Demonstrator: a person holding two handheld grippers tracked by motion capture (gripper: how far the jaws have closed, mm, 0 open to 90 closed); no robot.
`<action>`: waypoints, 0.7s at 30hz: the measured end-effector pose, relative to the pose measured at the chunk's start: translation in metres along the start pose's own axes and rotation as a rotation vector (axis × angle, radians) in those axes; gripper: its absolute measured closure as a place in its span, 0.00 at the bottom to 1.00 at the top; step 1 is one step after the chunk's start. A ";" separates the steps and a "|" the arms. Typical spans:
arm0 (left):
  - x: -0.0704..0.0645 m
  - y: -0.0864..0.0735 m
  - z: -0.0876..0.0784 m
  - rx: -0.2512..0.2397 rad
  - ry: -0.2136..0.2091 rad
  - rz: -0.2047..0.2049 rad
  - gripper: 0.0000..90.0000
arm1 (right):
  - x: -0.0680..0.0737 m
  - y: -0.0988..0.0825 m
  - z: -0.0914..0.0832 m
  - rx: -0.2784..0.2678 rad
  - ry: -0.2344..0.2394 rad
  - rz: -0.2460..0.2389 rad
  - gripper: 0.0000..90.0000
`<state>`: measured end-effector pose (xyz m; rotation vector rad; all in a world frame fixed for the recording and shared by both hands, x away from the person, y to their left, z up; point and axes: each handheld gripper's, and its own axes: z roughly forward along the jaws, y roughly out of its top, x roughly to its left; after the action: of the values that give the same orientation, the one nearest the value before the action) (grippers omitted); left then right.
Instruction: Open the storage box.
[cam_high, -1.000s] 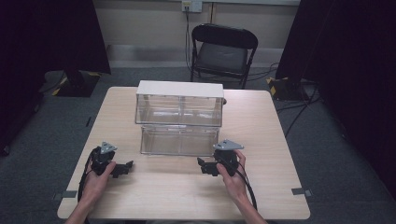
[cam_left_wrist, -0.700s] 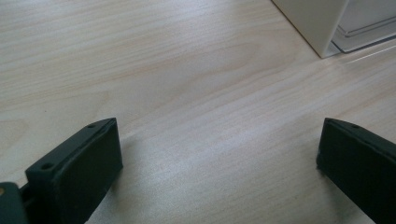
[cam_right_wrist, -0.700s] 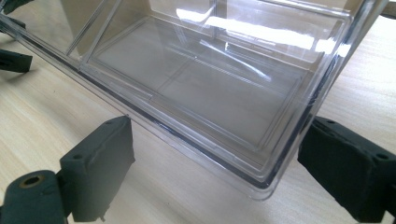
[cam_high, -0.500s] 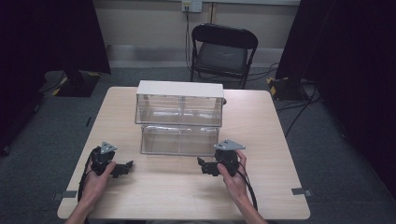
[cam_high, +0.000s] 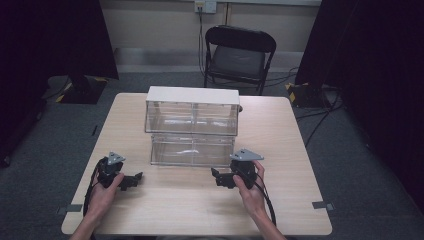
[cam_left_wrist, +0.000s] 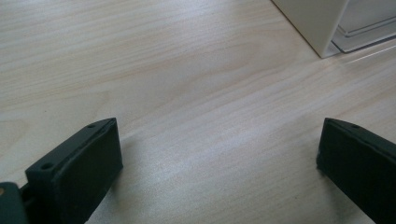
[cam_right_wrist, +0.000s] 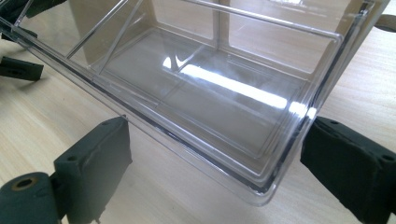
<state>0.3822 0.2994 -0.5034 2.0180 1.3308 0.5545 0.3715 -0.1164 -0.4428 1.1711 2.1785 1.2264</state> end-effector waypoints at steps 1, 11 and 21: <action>0.000 0.000 0.000 0.000 0.000 0.000 0.00 | 0.000 0.000 0.000 0.000 0.000 0.000 0.09; 0.000 0.000 0.000 0.000 0.000 0.000 0.00 | 0.000 0.002 -0.002 -0.011 0.002 0.003 0.08; 0.000 0.000 0.000 0.000 0.000 0.000 0.00 | 0.001 0.003 -0.002 -0.016 0.007 0.011 0.07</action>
<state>0.3822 0.2995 -0.5034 2.0180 1.3308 0.5541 0.3710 -0.1163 -0.4392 1.1758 2.1655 1.2519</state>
